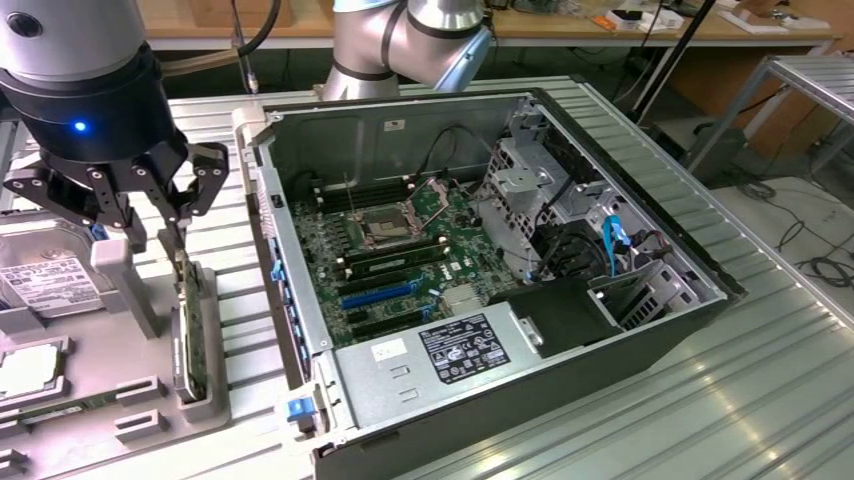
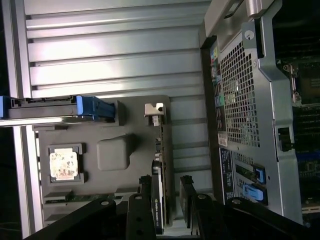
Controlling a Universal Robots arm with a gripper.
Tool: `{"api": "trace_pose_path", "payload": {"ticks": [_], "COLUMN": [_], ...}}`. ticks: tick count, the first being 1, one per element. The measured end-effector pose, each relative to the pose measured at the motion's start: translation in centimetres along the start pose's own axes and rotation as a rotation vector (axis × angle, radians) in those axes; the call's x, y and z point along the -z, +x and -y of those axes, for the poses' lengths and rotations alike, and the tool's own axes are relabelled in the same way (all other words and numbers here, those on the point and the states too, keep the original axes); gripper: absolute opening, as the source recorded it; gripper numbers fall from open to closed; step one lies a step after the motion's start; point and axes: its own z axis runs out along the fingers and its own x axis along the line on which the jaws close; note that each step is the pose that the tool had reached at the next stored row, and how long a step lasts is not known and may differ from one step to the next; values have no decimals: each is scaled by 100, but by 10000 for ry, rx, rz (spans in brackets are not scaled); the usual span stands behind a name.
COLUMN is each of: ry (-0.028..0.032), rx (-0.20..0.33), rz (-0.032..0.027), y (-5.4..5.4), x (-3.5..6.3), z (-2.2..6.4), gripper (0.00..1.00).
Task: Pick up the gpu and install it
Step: 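Pick up the gpu and move the gpu toward the slot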
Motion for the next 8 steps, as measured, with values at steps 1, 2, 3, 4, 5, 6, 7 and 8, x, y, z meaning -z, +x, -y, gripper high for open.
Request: {"api": "trace_pose_path", "payload": {"ticks": [1, 2, 3, 4, 5, 6, 7, 8], "ry": [0, 0, 0, 0, 0, 0, 0, 0], "rx": [1, 0, 0, 1, 0, 0, 0, 0], "rz": [0, -1, 0, 0, 0, 0, 0, 0], "y": [-1, -1, -1, -2, -3, -3, -4, -4], "x": [0, 0, -1, -1, -1, -1, -2, -2], "z": [5, 10, 14, 23, 30, 36, 44, 50], "gripper": [36, 36, 36, 36, 36, 36, 36, 36]}}
